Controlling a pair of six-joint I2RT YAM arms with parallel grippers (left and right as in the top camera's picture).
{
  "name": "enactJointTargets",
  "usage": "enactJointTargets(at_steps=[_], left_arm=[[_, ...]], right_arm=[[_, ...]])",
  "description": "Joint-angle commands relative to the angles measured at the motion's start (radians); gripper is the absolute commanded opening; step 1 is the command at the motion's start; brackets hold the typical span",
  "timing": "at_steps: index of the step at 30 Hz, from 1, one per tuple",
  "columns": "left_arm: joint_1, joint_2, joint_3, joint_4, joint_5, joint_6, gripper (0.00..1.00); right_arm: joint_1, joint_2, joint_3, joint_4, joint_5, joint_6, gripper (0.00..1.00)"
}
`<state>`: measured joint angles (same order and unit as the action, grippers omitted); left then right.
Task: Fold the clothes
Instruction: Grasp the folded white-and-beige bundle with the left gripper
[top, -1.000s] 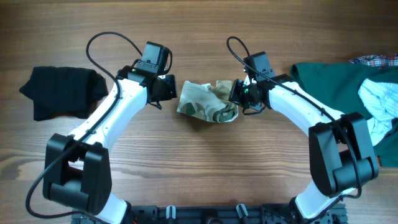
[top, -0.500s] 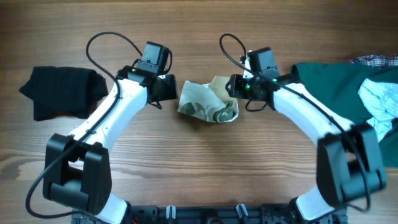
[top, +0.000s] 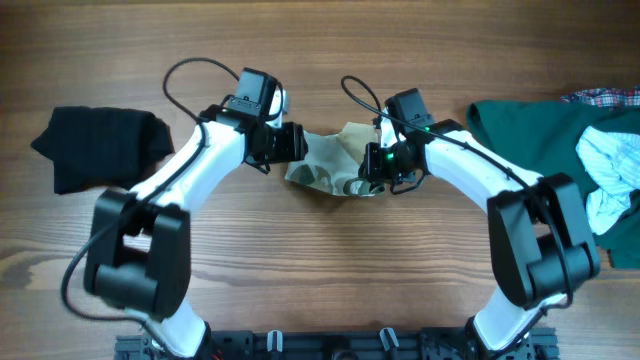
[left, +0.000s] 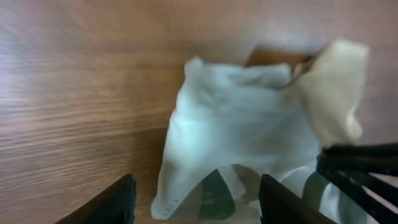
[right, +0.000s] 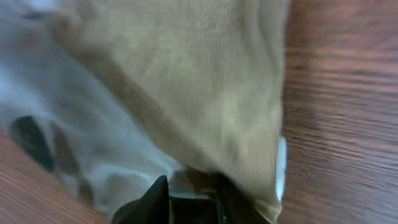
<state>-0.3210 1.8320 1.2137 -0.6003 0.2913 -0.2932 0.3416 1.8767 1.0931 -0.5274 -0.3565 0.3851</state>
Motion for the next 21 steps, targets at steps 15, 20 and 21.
enactJointTargets(at_steps=[15,20,21], left_arm=[[0.005,0.151,0.015,0.070,0.030,0.085,0.70],[0.005,0.180,0.015,0.114,0.184,0.177,0.67],[0.005,0.180,0.015,0.127,0.226,0.192,0.66]], right_arm=[[0.001,-0.031,0.012,0.005,-0.034,-0.057,0.31],[0.001,-0.061,0.012,-0.014,-0.034,-0.071,0.31],[0.001,-0.061,0.012,-0.017,-0.034,-0.071,0.31]])
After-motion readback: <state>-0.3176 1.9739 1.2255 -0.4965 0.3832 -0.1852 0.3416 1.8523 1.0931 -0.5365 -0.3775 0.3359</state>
